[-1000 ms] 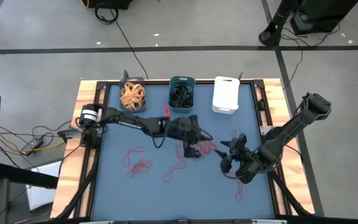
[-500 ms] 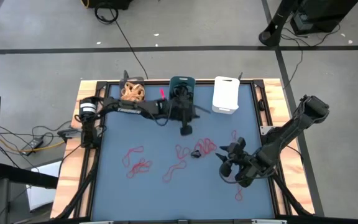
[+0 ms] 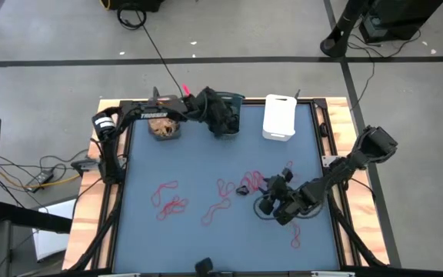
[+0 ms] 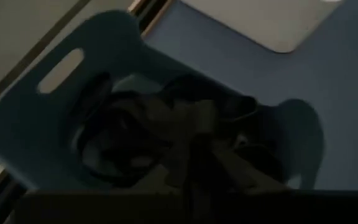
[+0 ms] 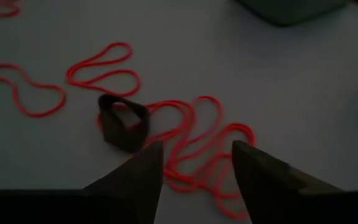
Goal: Sort rubber bands into baskets
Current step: Put the black rubber band into the blue bin
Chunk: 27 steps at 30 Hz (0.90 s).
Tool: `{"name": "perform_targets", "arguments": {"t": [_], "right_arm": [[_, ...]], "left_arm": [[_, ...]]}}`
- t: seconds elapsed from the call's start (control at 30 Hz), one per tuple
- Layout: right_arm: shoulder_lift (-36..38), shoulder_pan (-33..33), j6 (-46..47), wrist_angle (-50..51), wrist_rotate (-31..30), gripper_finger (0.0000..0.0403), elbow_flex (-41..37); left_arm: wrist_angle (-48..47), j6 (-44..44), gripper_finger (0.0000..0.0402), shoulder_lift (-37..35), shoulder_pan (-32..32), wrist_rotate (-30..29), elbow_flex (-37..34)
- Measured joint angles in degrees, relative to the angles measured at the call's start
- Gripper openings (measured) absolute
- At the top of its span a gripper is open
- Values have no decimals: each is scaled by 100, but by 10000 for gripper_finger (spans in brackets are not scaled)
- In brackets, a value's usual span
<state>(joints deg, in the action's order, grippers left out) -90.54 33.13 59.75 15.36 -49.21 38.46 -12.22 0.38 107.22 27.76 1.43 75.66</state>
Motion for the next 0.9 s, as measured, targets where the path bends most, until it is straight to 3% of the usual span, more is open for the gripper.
{"name": "perform_targets", "arguments": {"t": [0.23, 0.4, 0.7, 0.9], "right_arm": [[-178, -611, -1407, -1174, 656, 227, 0], [-193, -913, -1821, -1281, 746, 228, 0], [-226, -1432, -2785, -1503, 1989, 197, -2], [-224, -1475, -3220, -1958, 2367, 178, 0]], "left_arm": [[-116, -64, 163, -2, 228, 37, 2], [-100, -66, 219, -9, 226, 20, 2], [-309, 115, 230, -13, -51, 33, 2], [-397, 227, 227, -13, -494, 39, 2]]}}
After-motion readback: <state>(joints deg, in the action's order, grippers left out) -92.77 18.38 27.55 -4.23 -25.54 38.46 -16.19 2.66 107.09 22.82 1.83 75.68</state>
